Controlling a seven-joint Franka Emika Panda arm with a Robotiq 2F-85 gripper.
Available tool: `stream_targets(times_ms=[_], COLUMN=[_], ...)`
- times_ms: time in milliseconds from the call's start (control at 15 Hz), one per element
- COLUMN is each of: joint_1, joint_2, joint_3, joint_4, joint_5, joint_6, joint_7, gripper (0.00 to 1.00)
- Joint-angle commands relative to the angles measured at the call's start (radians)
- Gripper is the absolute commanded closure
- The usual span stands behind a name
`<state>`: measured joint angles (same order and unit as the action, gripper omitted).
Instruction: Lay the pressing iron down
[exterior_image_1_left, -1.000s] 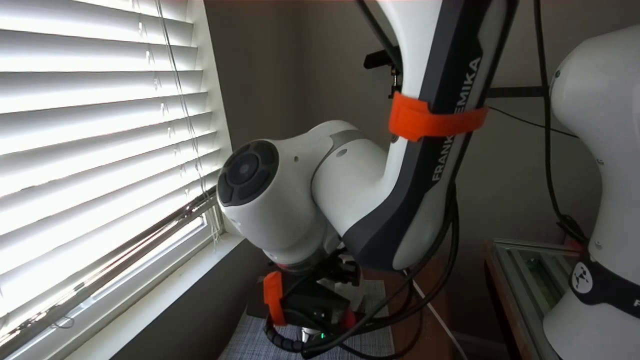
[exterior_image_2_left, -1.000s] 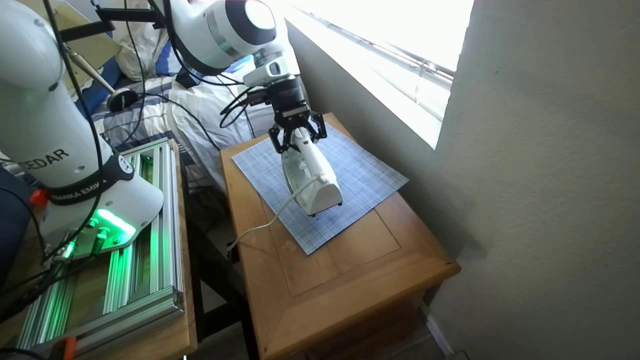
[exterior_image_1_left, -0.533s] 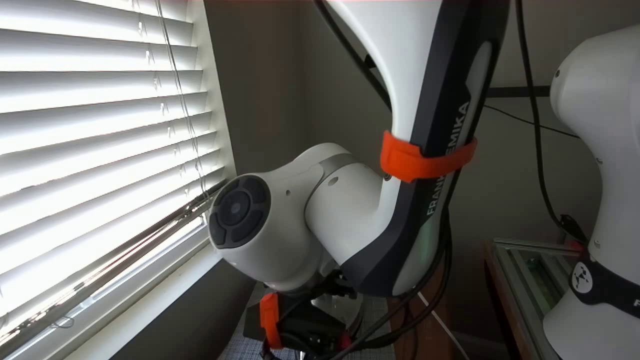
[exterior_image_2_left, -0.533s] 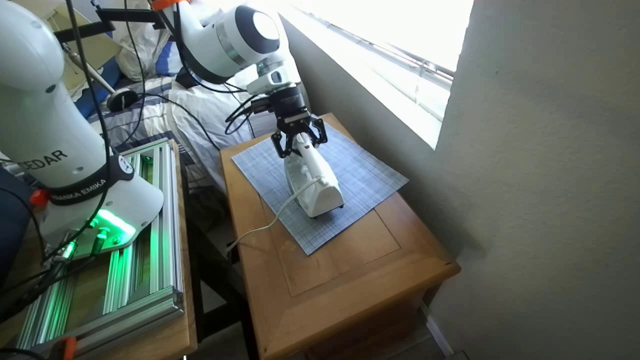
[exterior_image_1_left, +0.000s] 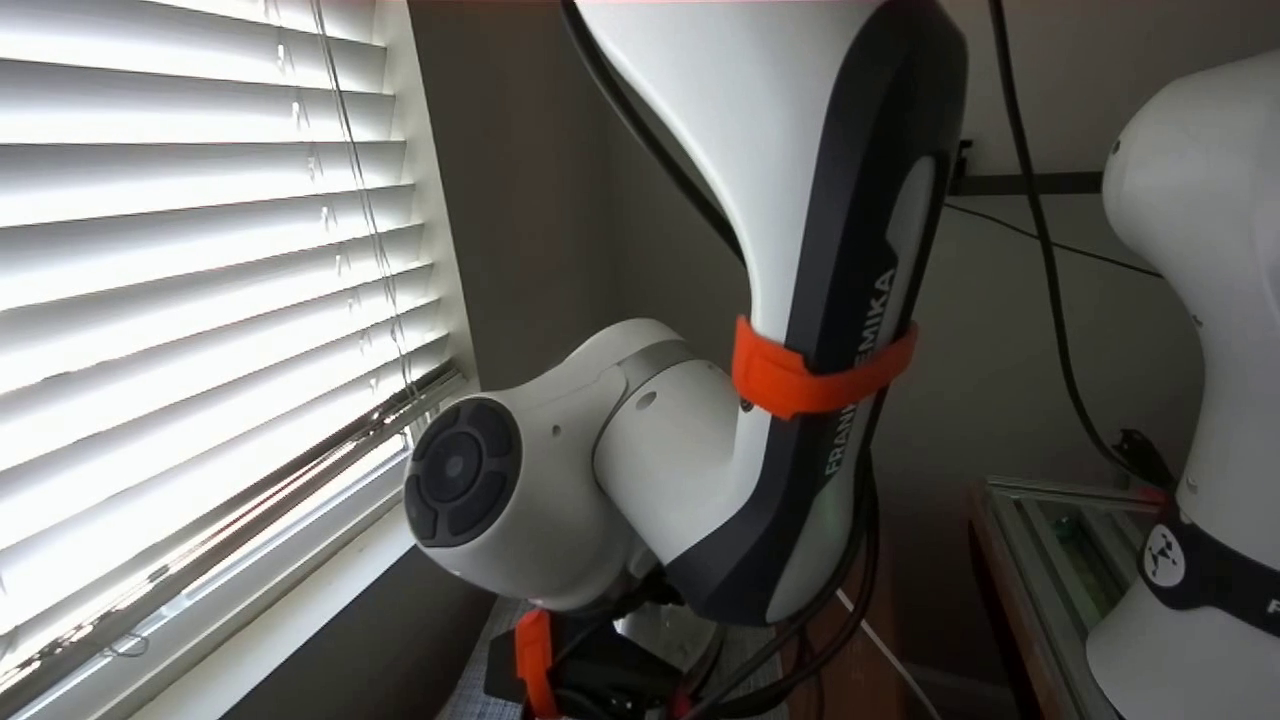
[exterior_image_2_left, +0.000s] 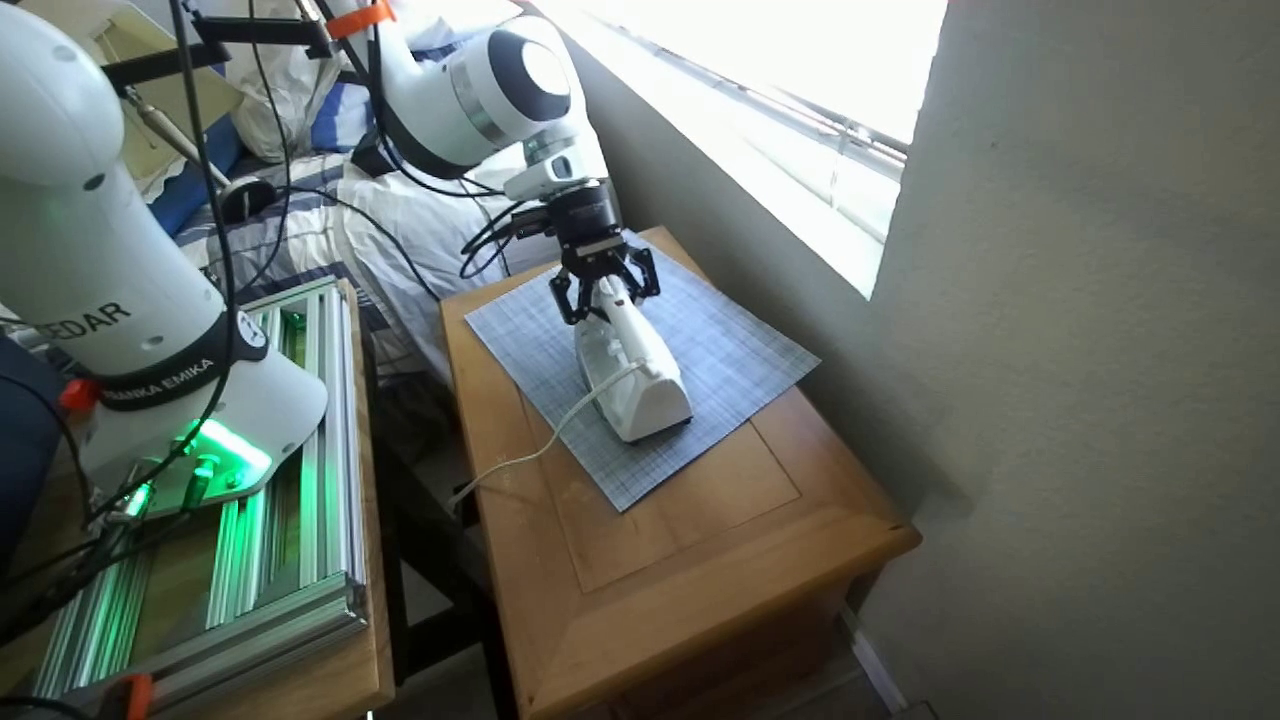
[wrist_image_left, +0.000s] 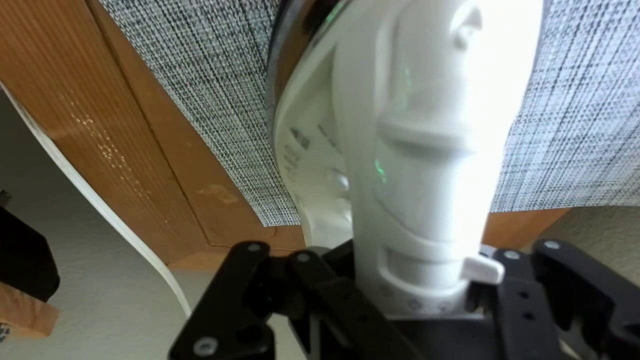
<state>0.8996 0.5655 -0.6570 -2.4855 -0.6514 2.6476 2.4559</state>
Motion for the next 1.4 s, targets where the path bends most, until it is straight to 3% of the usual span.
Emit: stream_targets(times_ms=[0, 267, 333, 400, 533, 1133, 1333], joint_1=[-0.037, -0.067, -0.075, -0.087, -0.112, -0.267, -0.358], joint_2=[0.004, 0.004, 0.003, 0.0, -0.006, -0.126, -0.253], joint_3=[0.029, 0.066, 0.076, 0.089, 0.114, 0.229, 0.31], joint_4=[0.035, 0.048, 0.051, 0.055, 0.059, 0.038, -0.008], joint_5=[-0.063, -0.08, -0.087, -0.095, -0.115, -0.258, -0.291], joint_6=[-0.038, -0.061, -0.067, -0.076, -0.086, -0.12, -0.16], joint_7=[0.066, 0.081, 0.087, 0.091, 0.101, 0.137, 0.087], gripper=[0.98, 0.98, 0.91, 0.66, 0.61, 0.01, 0.0])
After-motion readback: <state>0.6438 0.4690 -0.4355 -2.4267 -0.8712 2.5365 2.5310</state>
